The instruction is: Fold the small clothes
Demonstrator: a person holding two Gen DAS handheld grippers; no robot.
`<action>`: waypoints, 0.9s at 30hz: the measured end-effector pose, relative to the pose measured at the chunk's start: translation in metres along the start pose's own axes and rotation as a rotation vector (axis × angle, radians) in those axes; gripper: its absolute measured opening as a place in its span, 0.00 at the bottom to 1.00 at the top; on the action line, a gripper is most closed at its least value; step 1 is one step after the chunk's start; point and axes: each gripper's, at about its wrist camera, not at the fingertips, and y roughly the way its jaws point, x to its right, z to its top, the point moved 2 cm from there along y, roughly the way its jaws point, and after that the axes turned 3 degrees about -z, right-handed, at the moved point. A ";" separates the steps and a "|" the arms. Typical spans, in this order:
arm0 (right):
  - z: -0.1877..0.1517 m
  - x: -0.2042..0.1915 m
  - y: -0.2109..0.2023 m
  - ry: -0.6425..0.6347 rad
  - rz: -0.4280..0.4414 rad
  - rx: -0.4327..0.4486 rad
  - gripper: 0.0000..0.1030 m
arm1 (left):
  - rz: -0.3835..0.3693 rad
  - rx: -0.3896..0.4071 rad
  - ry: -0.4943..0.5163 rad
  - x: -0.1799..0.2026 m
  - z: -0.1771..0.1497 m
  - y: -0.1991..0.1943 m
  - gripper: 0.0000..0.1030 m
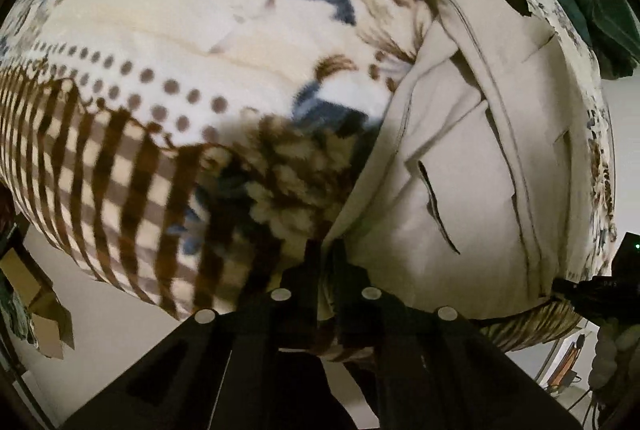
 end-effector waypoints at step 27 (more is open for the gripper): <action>0.003 -0.033 0.044 -0.057 0.152 -0.143 0.11 | -0.256 -0.077 -0.145 -0.011 -0.024 0.021 0.03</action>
